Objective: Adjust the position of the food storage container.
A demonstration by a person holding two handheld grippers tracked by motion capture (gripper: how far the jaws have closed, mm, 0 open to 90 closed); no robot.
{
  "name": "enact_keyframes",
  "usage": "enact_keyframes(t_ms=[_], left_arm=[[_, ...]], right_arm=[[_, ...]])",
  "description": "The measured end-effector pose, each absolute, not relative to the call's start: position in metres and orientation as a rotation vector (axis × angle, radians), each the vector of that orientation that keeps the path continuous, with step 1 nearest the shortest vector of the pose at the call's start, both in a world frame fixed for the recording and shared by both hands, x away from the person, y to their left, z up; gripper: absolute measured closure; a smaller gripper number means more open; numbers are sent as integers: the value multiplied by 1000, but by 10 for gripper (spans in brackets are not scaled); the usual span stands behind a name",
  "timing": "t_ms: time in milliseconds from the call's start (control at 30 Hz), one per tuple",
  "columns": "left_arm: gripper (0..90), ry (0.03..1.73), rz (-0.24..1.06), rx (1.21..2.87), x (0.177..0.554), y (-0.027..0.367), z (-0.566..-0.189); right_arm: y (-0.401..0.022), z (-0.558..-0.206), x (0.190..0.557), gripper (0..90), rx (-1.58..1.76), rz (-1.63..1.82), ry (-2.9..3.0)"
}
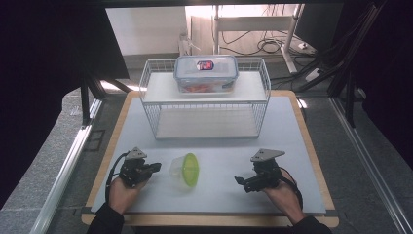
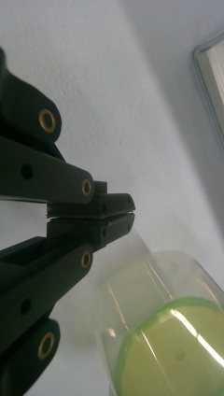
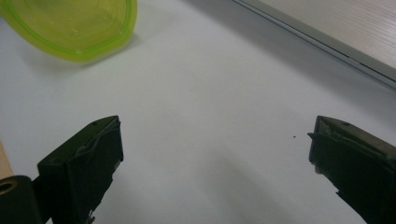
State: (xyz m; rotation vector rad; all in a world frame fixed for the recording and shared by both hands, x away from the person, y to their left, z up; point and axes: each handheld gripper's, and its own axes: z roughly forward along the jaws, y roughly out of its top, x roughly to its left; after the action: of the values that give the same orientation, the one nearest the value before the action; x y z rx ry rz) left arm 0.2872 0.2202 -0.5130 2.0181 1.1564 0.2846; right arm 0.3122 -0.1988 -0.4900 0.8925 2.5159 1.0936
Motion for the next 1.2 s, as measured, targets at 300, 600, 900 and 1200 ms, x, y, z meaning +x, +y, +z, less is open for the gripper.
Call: enact_keyframes(t_ms=[300, 600, 900, 1200], left_arm=[[894, 1034, 276, 1920, 281, 216, -480], [895, 819, 251, 1971, 290, 152, -450], [893, 900, 322, 2038, 292, 156, -465], [888, 1035, 307, 2041, 301, 185, -491]], right_arm=[[-198, -492, 313, 28, 892, 1086, 2522], [-198, -491, 313, 28, 893, 1085, 2520], [-199, -491, 312, 28, 892, 1084, 2523], [-198, -492, 313, 28, 891, 1074, 2533]])
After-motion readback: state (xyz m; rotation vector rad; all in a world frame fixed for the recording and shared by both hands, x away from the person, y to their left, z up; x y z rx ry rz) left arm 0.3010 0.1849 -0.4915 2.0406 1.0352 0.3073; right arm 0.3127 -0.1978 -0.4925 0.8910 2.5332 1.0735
